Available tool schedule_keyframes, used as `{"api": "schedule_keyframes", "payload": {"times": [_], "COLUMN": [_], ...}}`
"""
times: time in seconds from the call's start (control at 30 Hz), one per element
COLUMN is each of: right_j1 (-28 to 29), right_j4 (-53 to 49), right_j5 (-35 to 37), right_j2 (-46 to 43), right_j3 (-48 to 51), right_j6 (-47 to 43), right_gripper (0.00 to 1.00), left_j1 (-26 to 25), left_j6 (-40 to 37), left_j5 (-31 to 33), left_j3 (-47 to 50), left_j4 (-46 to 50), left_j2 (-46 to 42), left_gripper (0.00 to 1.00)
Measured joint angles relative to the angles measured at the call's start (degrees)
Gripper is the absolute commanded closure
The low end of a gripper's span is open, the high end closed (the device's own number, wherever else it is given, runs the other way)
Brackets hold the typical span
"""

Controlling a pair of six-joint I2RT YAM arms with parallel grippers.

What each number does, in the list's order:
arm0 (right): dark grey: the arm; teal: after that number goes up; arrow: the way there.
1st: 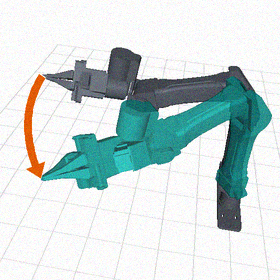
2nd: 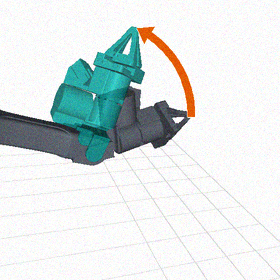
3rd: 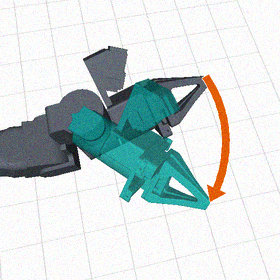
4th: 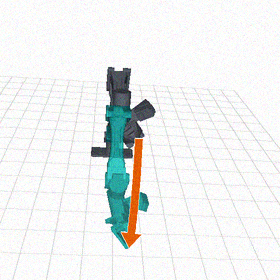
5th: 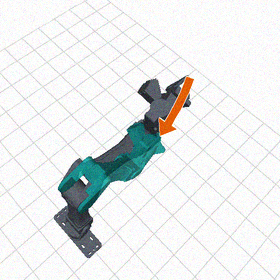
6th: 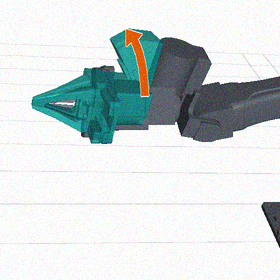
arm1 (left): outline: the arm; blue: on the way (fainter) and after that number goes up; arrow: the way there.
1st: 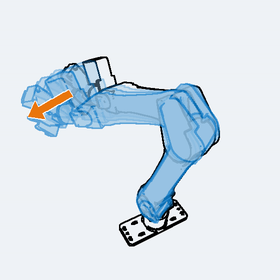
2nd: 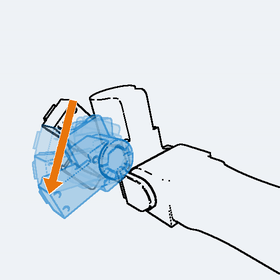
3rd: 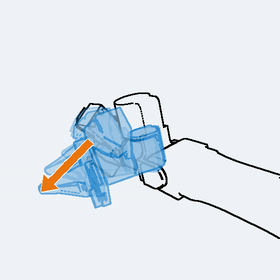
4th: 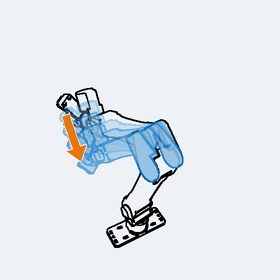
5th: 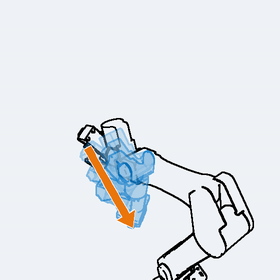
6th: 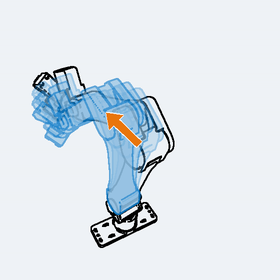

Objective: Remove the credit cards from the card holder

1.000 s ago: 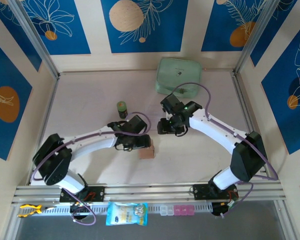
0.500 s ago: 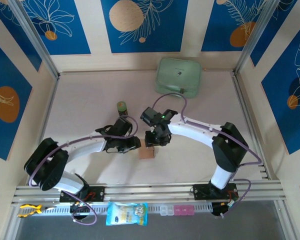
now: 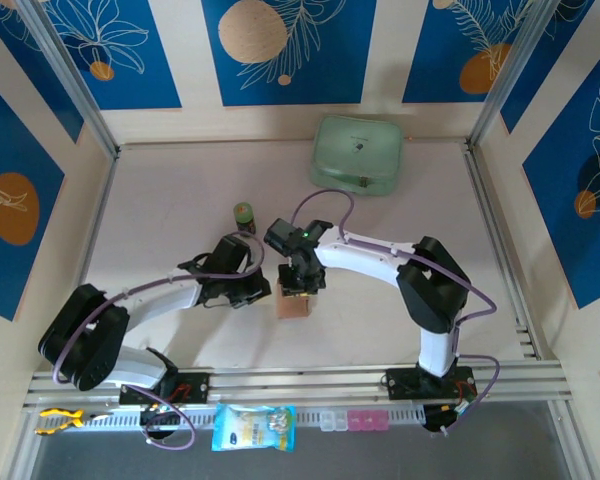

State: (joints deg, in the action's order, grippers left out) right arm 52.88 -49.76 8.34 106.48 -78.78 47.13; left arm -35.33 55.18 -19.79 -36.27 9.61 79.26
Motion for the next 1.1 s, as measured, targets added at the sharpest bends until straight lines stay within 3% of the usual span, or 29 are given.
{"api": "schedule_keyframes", "payload": {"times": [0.73,1.1], "right_j1": [0.79,0.68], "right_j4": [-3.37,-1.49], "right_j5": [1.33,1.03], "right_j2": [6.38,6.80], "right_j3": [-3.82,-2.99], "right_j6": [0.96,1.42], "right_gripper": [0.66,0.77], "left_j1": [1.60,0.81], "left_j6": [2.03,5.70], "left_j5": [-5.73,-7.85], "left_j3": [3.82,5.11], "left_j4": [-6.21,-12.24], "left_j2": [-0.04,2.75], "left_gripper": [1.00,1.00]}}
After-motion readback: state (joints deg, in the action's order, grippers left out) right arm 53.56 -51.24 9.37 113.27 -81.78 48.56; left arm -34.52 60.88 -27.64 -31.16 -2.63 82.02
